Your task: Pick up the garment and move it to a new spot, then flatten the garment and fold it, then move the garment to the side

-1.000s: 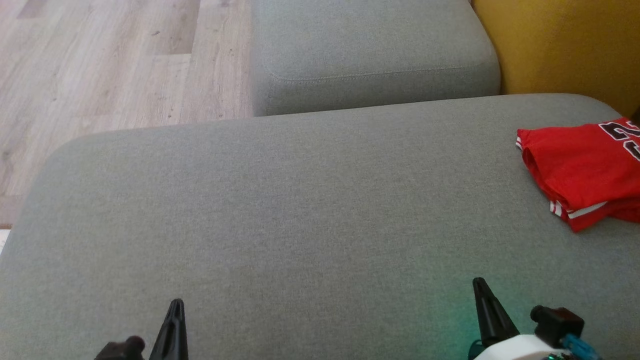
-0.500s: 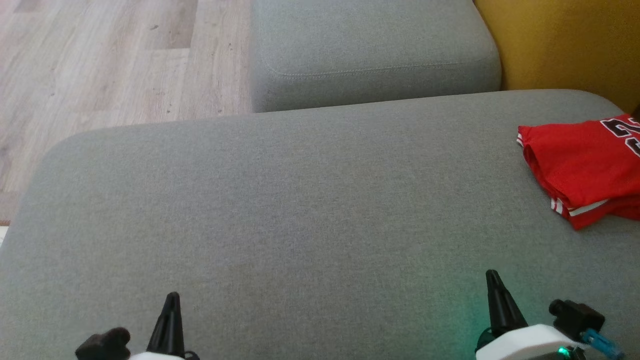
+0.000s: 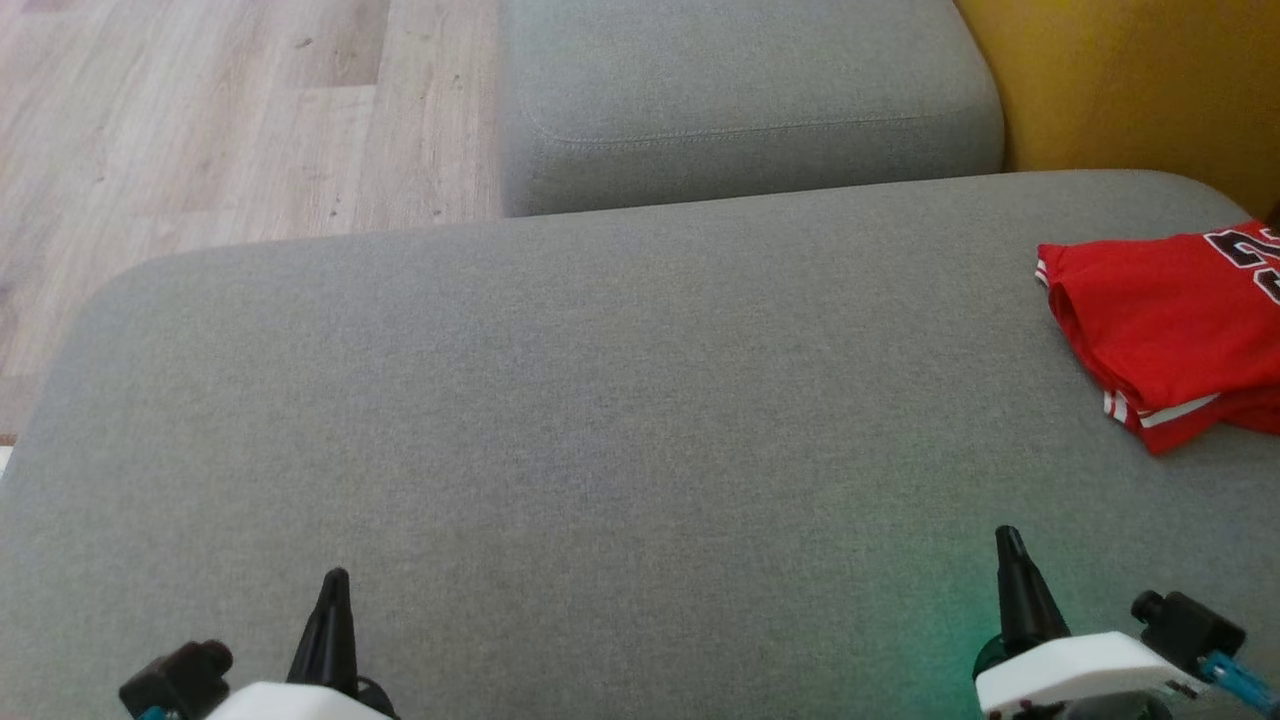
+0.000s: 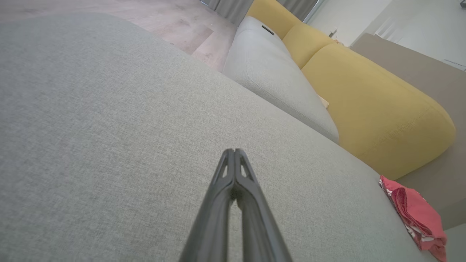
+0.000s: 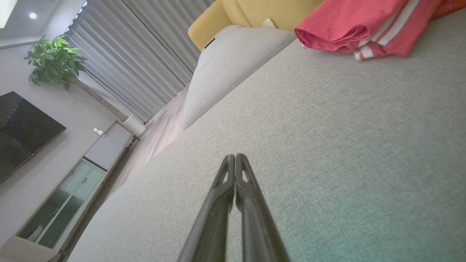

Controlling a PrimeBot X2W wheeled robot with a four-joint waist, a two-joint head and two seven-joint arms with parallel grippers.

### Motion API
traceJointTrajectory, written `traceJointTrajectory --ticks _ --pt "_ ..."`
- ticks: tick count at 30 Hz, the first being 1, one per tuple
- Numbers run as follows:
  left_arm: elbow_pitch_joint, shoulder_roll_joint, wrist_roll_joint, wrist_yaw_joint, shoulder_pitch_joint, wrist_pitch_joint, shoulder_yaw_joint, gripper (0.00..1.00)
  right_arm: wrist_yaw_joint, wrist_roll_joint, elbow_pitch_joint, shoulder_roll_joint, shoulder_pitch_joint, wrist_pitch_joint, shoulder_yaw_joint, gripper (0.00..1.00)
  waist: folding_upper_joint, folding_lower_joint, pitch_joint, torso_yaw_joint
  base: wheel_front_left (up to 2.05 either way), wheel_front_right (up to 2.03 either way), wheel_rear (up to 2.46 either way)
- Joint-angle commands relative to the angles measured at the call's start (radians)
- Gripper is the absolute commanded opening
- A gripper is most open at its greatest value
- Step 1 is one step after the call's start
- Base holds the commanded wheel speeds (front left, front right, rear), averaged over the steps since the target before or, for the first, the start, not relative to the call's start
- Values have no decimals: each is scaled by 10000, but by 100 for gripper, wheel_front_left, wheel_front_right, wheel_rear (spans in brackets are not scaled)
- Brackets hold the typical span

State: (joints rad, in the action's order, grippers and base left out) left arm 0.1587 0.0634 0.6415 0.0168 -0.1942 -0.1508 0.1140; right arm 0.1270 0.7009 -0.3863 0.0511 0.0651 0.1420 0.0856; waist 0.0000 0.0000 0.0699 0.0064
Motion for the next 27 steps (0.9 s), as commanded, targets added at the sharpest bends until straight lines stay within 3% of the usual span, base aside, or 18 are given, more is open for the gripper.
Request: traceJointTrajectory --ticks 1,27 --pt "-271 157 266 -61 565 23 -237 0 13 268 400 140 -625 -60 -20 0 0 0 -9 -1 0 0 0" --pt "76 202 3447 -515 1335 710 -701 0 21 3183 733 167 -970 -778 -551 0 0 0 -241 -21 0 0 0"
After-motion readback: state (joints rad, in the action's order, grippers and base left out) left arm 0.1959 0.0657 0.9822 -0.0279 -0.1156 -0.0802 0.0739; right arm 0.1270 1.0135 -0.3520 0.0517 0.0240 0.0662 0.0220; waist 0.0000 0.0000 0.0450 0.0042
